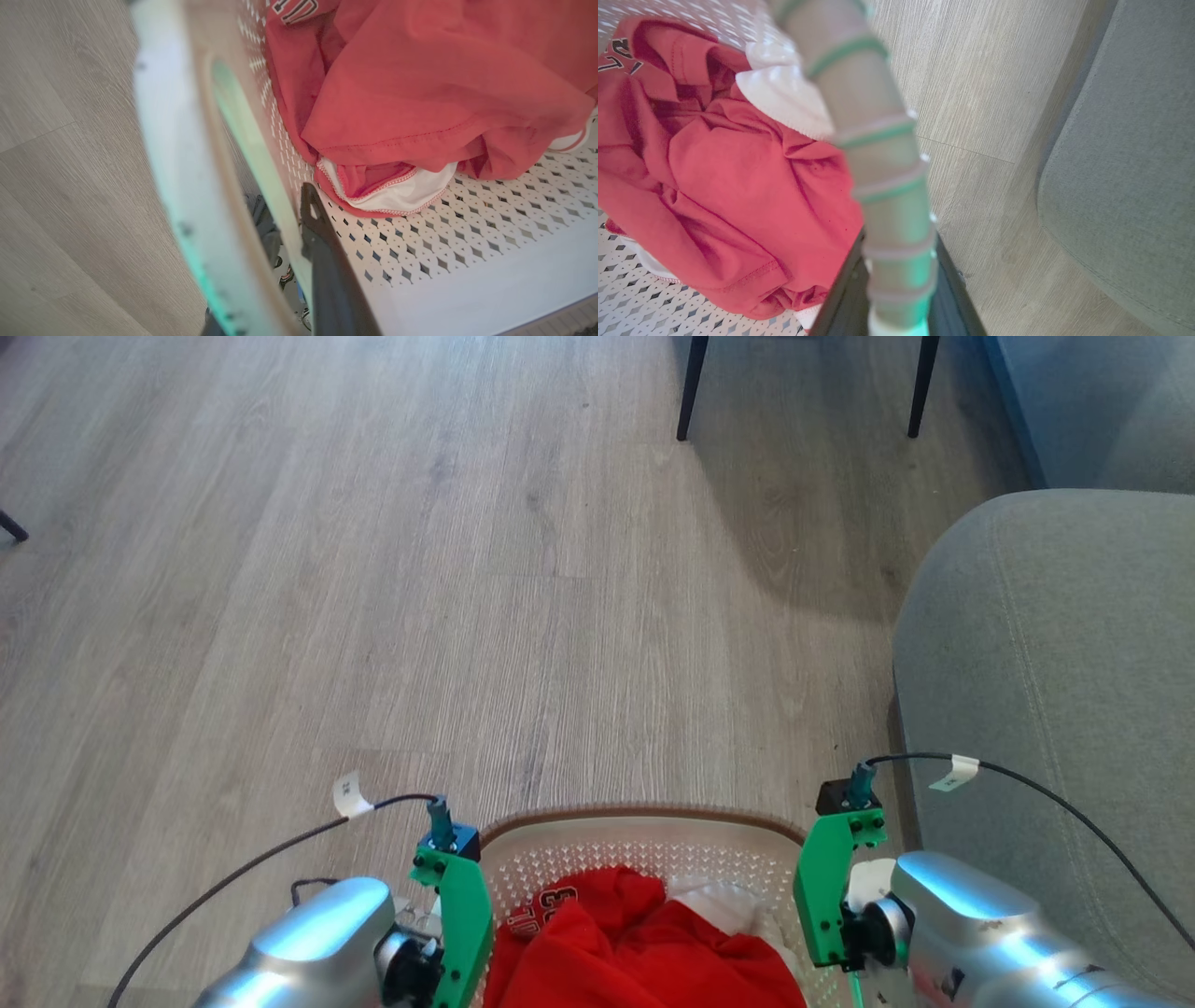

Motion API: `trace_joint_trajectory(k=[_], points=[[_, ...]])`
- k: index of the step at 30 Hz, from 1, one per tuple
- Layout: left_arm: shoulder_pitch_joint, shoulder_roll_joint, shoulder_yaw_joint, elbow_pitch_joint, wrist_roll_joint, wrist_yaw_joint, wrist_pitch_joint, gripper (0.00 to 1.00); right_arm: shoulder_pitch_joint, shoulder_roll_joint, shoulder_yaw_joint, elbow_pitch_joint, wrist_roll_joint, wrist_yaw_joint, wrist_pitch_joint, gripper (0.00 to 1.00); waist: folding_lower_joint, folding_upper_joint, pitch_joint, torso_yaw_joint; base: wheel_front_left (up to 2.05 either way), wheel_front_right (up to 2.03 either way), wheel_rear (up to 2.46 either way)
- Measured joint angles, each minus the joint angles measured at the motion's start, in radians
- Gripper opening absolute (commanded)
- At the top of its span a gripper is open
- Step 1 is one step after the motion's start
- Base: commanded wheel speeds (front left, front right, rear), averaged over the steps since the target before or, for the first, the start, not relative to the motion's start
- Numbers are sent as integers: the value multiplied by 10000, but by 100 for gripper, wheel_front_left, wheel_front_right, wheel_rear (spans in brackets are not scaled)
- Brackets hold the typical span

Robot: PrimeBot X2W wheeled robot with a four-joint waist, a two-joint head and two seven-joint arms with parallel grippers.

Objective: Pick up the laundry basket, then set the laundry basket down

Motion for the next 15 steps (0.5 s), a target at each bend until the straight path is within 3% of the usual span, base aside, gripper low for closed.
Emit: trace_joint_trajectory(k=[15], points=[[0, -29, -2, 54, 0, 0, 50, 0, -24, 2, 343, 69, 374, 0, -88, 0, 0, -1, -31, 13, 0, 0, 0]])
